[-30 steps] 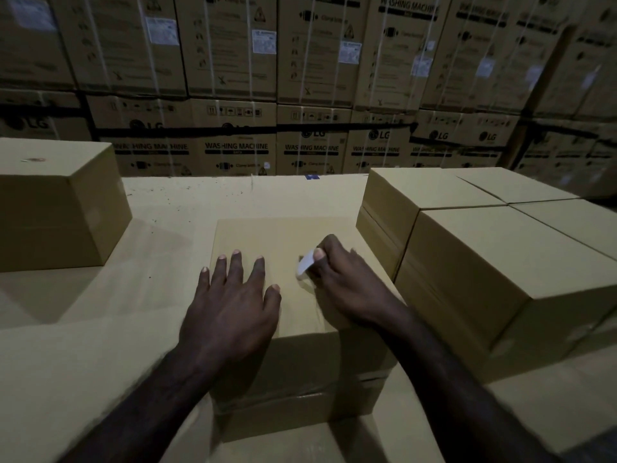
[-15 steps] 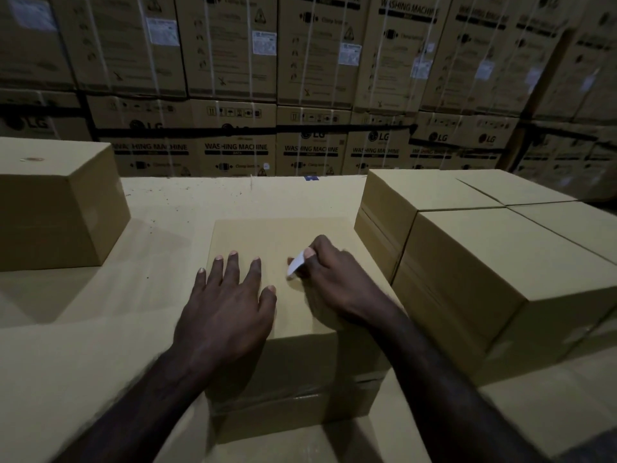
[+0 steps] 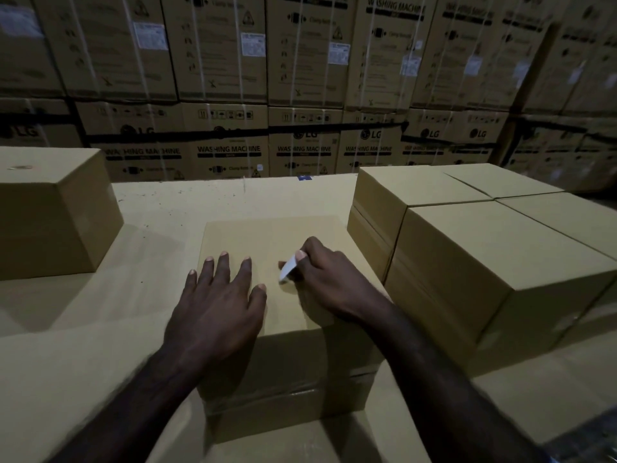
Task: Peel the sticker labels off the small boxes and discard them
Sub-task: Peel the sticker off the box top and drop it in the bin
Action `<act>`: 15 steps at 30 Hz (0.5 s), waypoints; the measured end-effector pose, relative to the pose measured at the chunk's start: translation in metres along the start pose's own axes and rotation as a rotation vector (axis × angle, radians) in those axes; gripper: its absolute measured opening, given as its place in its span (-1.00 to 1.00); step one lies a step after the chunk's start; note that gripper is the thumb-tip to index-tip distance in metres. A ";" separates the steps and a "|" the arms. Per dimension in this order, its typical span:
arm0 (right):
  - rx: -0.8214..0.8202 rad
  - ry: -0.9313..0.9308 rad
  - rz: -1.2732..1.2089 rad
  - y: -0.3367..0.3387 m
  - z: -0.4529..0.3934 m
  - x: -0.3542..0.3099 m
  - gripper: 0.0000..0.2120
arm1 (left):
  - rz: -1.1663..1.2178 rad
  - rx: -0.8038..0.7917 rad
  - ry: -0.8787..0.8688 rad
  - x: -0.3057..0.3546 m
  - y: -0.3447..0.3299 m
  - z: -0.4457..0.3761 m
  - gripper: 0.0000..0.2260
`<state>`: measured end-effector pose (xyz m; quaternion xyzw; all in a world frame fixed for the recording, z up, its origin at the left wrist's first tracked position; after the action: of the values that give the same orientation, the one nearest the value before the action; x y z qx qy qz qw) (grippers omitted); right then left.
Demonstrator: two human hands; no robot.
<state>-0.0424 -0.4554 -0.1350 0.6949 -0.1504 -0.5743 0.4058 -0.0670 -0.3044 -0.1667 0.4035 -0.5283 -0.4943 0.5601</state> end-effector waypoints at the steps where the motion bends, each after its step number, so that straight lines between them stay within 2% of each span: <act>1: 0.009 -0.003 -0.002 0.003 0.004 0.002 -0.78 | 0.000 0.001 -0.001 0.000 0.000 0.000 -0.44; 7: 0.151 -0.063 -0.142 0.029 0.012 0.021 -0.77 | 0.004 0.006 -0.012 0.000 0.002 0.000 -0.46; 11: 0.288 -0.036 -0.308 0.042 0.021 0.032 -0.87 | 0.031 0.023 -0.006 0.003 0.007 0.003 -0.47; 15: 0.325 -0.025 -0.405 0.050 0.030 0.042 -0.89 | 0.046 0.030 0.003 0.004 0.009 0.005 -0.47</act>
<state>-0.0445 -0.5261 -0.1269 0.7598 -0.1036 -0.6207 0.1634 -0.0715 -0.3065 -0.1568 0.4003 -0.5440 -0.4729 0.5659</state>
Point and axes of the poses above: each hand's wrist, its own z-axis away from the middle knuckle, its own y-axis out of the back of the hand, x = y × z, the point moved 8 cm from there along -z, towards the middle knuckle, and after that the axes turned 9 degrees about -x, right-handed, at the moved point
